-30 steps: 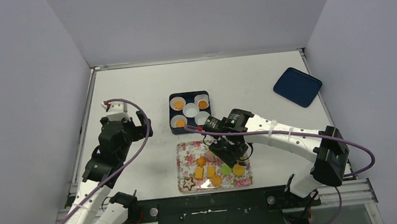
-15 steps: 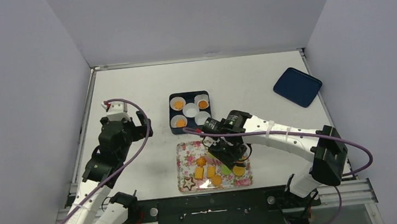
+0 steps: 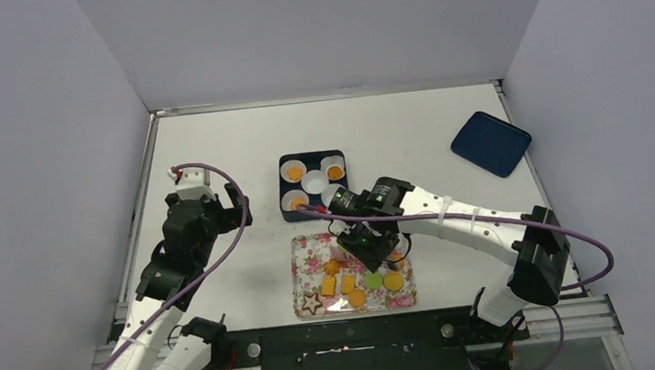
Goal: Pack the cookies
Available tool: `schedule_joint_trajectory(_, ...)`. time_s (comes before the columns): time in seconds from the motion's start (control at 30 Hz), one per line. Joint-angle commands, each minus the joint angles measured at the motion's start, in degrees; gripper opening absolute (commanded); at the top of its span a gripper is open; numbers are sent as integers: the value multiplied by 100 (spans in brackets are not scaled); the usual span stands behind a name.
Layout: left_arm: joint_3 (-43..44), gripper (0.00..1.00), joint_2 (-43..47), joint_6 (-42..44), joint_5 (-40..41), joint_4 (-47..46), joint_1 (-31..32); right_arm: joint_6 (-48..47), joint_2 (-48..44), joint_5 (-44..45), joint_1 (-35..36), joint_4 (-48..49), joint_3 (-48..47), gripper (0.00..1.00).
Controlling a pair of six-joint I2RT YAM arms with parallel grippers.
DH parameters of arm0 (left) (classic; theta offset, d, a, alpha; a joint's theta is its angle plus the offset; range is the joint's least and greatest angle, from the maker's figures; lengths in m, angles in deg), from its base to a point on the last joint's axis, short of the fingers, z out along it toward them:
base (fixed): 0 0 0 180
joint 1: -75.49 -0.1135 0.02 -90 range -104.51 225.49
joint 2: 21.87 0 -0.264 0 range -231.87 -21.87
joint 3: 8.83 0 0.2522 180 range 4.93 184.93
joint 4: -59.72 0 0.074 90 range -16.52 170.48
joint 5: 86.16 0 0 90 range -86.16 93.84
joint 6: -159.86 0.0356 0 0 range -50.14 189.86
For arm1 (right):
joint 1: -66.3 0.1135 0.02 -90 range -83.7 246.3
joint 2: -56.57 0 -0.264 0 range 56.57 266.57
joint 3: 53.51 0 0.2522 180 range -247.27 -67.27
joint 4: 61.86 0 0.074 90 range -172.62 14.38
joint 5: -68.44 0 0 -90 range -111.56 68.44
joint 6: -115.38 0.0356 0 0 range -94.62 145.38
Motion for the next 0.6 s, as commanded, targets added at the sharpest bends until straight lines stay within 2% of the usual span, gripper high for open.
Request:
schedule_joint_trajectory(0.0, 27, 97, 54, 27, -46, -199, 19, -48, -165, 214, 21, 84, -432, 16)
schedule_joint_trajectory(0.33, 27, 97, 70, 27, -45, -201, 40, -209, -118, 268, -281, 323, -913, 15)
schedule_joint_trajectory(0.57, 25, 97, 120, 27, -38, -192, 70, -549, 293, 272, -683, 554, -1492, 15)
